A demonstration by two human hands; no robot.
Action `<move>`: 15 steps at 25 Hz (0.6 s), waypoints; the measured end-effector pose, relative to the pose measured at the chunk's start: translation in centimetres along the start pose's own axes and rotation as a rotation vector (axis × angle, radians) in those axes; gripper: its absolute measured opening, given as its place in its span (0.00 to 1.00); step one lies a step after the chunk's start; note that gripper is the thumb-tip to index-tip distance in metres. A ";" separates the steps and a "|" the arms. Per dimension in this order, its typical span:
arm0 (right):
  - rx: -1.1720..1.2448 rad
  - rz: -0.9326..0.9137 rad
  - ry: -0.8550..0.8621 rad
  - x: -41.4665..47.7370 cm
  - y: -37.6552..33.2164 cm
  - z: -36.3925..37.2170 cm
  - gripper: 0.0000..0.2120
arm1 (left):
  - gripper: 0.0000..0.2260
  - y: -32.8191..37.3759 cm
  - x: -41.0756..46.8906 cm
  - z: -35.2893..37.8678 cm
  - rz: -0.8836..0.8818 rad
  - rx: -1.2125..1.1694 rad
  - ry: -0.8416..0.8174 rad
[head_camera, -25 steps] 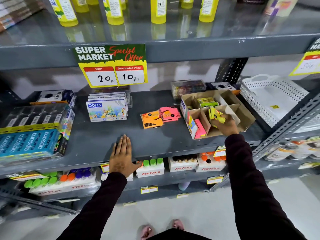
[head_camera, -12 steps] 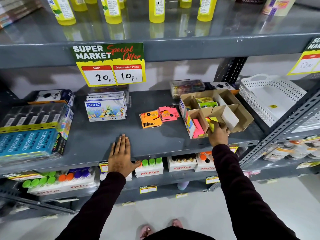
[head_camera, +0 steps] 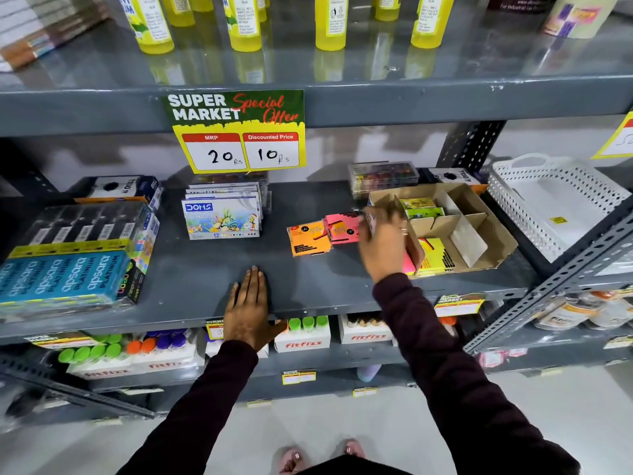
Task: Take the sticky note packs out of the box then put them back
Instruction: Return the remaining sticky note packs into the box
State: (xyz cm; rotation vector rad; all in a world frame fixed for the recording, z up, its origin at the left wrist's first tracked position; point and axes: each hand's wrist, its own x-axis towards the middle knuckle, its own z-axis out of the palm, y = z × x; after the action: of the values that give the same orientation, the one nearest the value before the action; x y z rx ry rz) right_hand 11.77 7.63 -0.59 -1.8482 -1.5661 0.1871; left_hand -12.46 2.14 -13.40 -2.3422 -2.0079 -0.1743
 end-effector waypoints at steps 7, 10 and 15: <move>-0.187 0.078 -0.511 -0.3 -3.3 9.0 0.35 | 0.50 0.1 -0.1 -0.3 -0.016 -0.047 -0.006; -0.249 0.133 -0.460 0.2 -4.6 9.9 0.42 | 0.48 0.1 -0.1 -0.4 -0.021 -0.068 -0.039; -0.289 0.125 -0.444 -0.1 -5.3 10.5 0.39 | 0.50 0.2 0.1 -0.5 -0.022 -0.063 -0.064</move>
State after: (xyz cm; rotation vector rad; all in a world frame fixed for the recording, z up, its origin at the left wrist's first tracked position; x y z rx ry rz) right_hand 1.90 12.01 -5.38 -2.2445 -1.8489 0.4775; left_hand -12.23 2.11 -12.93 -2.3938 -2.0876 -0.1688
